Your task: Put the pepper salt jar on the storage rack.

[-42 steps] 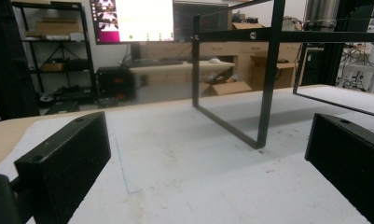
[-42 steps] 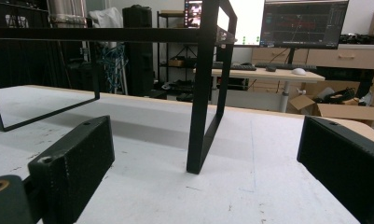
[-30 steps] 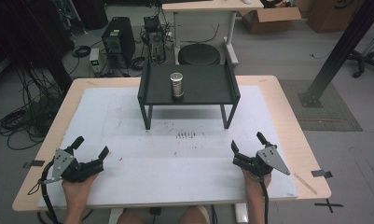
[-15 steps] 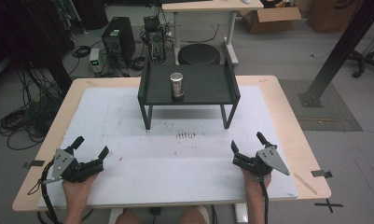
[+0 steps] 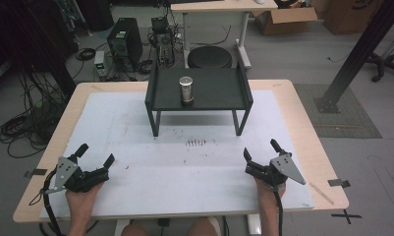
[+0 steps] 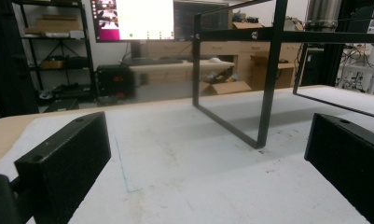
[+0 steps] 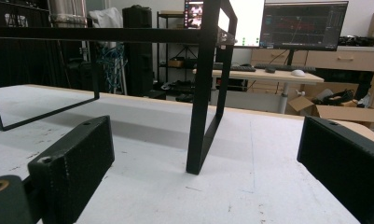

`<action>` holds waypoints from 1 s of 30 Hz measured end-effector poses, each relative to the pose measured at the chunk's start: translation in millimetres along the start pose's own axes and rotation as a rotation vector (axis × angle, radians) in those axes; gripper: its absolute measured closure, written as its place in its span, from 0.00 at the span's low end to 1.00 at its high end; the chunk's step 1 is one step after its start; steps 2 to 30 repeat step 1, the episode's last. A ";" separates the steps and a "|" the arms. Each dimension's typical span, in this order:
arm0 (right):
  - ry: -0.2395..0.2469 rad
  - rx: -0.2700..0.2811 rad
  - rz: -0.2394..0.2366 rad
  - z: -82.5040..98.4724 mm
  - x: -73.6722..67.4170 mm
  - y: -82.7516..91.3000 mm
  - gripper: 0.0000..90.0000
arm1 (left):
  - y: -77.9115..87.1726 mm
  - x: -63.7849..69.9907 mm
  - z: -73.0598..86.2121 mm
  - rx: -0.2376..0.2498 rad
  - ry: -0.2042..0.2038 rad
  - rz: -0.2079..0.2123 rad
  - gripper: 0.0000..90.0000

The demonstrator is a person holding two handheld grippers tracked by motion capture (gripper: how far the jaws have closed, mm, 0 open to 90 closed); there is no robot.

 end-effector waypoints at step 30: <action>0.001 0.000 0.000 0.0 -0.1 0.0 0.04 | -0.1 0.1 0.0 -0.001 0.000 0.000 0.00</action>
Point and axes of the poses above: each handheld gripper's, and its own axes: y roughly backward along the jaws, z roughly out of its underside, x roughly to its right, the point moved 4 cm from there along -y, roughly forward along the jaws, and after that the axes turned 11 degrees about -x, right-handed, at the moved point
